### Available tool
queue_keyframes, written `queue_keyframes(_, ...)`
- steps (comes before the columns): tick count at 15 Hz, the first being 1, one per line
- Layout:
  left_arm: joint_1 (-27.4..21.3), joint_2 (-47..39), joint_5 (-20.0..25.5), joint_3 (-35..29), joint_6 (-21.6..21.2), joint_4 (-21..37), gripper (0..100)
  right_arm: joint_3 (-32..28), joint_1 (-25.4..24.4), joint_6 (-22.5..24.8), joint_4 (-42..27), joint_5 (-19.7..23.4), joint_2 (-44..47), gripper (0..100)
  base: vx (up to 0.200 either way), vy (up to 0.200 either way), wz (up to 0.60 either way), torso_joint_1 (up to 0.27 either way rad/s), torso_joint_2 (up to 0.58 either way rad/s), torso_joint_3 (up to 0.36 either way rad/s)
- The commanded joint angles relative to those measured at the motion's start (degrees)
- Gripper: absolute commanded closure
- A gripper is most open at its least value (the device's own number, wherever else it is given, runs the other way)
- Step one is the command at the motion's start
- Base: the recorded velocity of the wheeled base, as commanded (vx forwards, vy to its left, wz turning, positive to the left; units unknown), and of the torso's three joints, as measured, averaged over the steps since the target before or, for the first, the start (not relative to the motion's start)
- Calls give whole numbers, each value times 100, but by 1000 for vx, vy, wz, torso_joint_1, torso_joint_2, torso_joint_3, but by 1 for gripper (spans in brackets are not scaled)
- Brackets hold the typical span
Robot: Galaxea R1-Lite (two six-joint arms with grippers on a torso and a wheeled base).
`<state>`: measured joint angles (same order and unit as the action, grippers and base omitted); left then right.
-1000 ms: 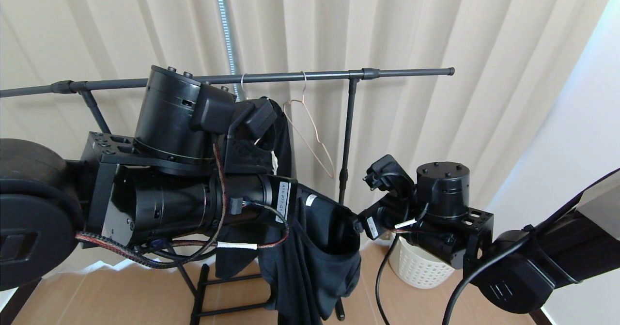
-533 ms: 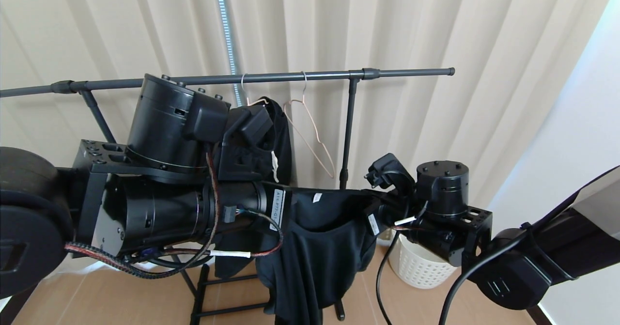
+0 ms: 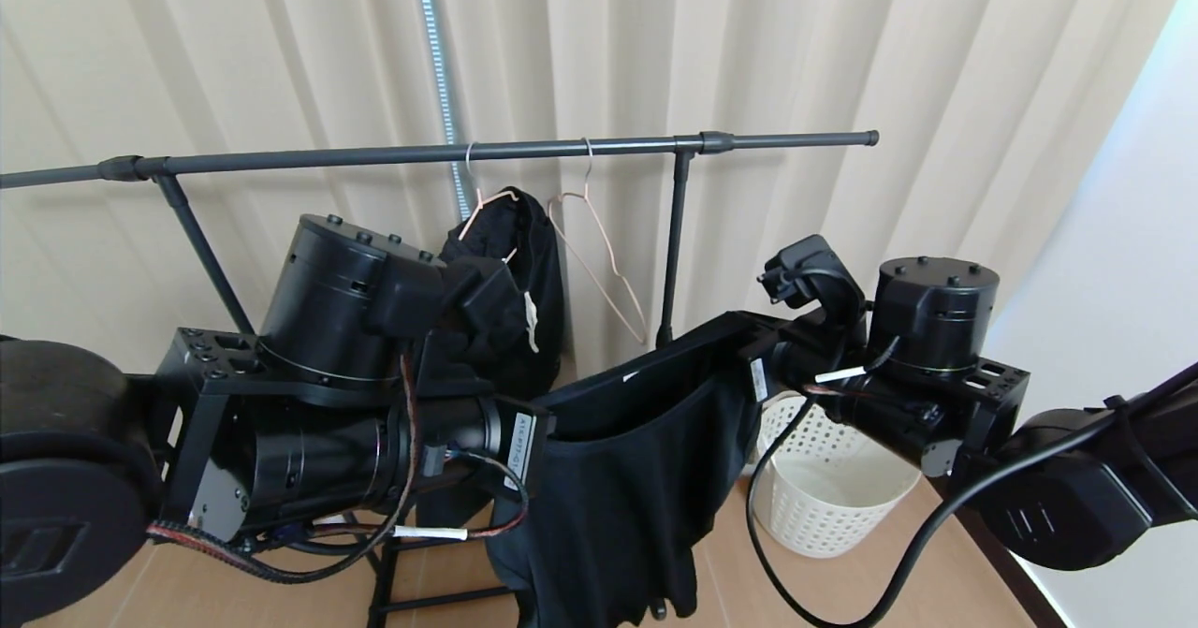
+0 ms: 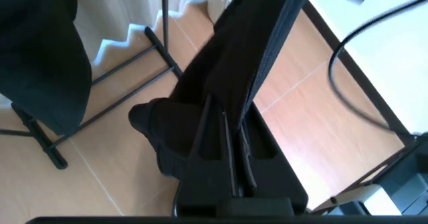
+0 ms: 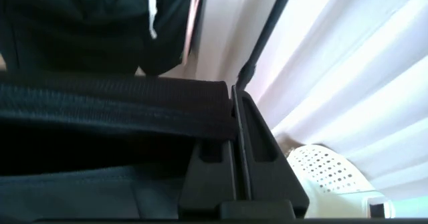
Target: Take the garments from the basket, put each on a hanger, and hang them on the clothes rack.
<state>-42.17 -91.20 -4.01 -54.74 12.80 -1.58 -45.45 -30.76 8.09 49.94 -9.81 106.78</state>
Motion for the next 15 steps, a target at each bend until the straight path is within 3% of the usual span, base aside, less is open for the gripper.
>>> queue_keyframes(1, -55, -12, -3, 191, -14, -114, 100, 1, 8, -1, 6, -12, -184, 100, 0, 0, 0, 0, 0, 0)
queue_keyframes(4, -81, -21, -3, 253, -76, -123, 100, -17, 8, -1, 6, -73, -175, 100, 0, 0, 0, 0, 0, 0)
queue_keyframes(5, -81, -21, -3, 270, -85, -123, 0, -26, 8, -1, 6, -73, -175, 100, 0, 0, 0, 0, 0, 0)
queue_keyframes(11, -81, 41, -3, 455, -375, -219, 0, -78, 158, 8, 6, -152, -166, 100, 0, 0, 0, 0, 0, 0)
queue_keyframes(15, 24, -241, -47, 490, -322, -887, 0, -70, 298, 166, 6, -152, -166, 100, 0, 0, 0, 0, 0, 0)
